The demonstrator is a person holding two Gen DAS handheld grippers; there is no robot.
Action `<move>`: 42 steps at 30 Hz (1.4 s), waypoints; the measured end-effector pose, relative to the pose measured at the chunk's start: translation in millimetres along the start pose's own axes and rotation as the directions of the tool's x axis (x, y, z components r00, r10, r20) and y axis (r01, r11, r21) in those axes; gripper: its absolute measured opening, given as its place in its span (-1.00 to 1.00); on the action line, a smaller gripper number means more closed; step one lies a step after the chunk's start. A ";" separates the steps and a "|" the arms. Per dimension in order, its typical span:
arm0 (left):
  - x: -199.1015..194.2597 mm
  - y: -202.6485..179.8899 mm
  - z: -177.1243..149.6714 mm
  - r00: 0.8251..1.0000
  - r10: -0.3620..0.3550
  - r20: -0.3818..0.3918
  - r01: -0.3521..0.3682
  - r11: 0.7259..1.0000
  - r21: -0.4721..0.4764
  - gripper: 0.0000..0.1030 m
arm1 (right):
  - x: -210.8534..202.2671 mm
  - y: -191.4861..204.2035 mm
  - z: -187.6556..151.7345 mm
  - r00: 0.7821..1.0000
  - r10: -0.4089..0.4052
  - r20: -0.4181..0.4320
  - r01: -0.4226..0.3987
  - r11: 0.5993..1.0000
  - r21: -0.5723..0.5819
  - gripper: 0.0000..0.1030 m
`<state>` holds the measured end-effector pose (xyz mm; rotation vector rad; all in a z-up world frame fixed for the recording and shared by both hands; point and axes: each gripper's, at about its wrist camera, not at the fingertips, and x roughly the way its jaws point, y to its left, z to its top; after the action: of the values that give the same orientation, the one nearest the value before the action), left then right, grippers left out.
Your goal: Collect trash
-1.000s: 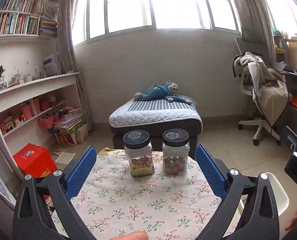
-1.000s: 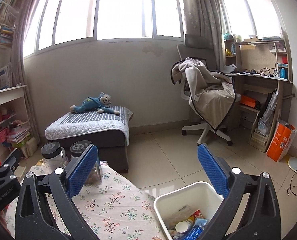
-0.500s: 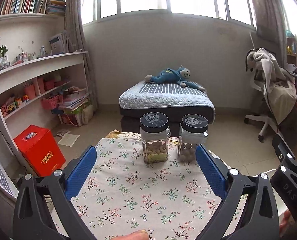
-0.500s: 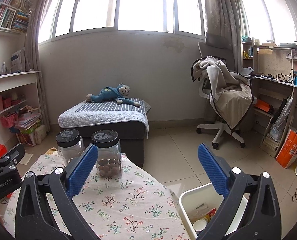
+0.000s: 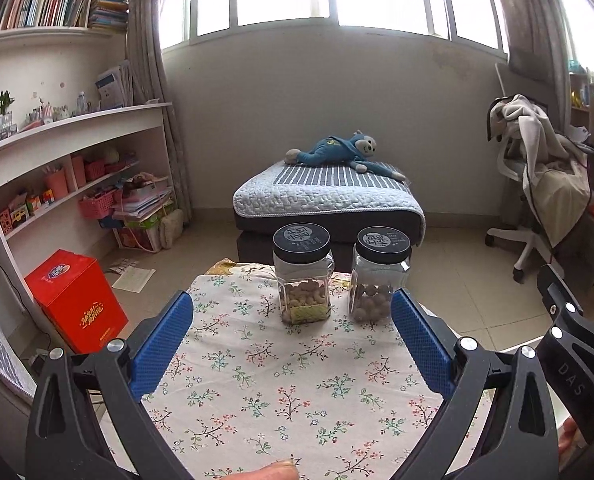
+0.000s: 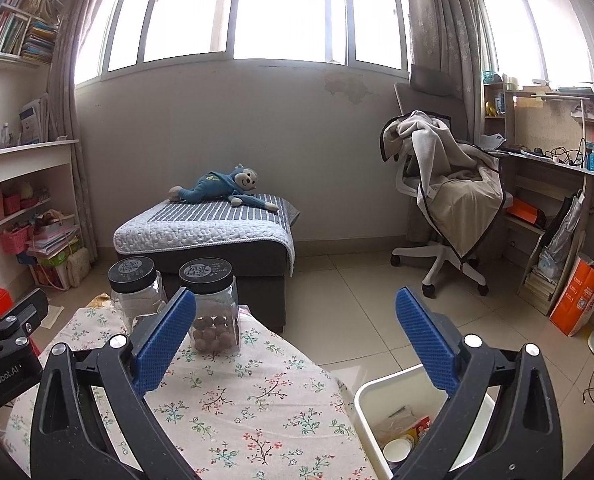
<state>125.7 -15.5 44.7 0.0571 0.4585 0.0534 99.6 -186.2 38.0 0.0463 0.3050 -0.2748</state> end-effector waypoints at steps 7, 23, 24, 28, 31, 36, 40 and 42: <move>-2.2 -1.5 -0.7 1.000 -0.001 0.000 0.001 1.000 0.003 0.87 | -3.4 0.5 0.8 1.000 -0.004 0.015 0.004 1.000 -0.010 0.86; -0.3 -1.4 -2.7 1.000 -0.001 -0.014 0.001 1.000 -0.008 0.87 | -4.4 -1.2 1.1 1.000 -0.003 0.012 0.003 1.000 -0.008 0.86; 0.4 -1.2 -2.3 1.000 -0.001 -0.015 0.001 1.000 -0.010 0.87 | -4.6 -1.5 1.1 1.000 -0.003 0.011 0.004 1.000 -0.010 0.86; 1.0 -0.9 -2.6 1.000 0.000 -0.016 0.000 1.000 -0.012 0.87 | -4.4 -3.6 1.1 1.000 0.001 0.008 0.000 1.000 -0.012 0.86; 1.8 -2.0 -3.5 1.000 0.000 -0.021 -0.001 1.000 -0.014 0.87 | -4.3 -5.0 1.3 1.000 0.002 0.008 -0.002 1.000 -0.012 0.86; 2.5 -2.0 -3.7 1.000 -0.003 -0.024 0.002 1.000 -0.018 0.87 | -4.0 -5.2 1.2 1.000 0.002 0.006 -0.002 1.000 -0.013 0.86; 2.9 -2.2 -3.1 1.000 -0.006 -0.026 0.006 1.000 -0.018 0.87 | -3.5 -6.7 1.6 1.000 0.003 0.006 -0.003 1.000 -0.014 0.86; 2.5 -3.3 -2.7 1.000 -0.008 -0.025 0.007 1.000 -0.018 0.87 | -3.5 -6.5 1.5 1.000 0.003 0.005 -0.003 1.000 -0.014 0.86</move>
<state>126.8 -18.6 40.9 0.0375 0.4831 0.0509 95.0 -191.7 40.5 0.0324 0.3015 -0.2702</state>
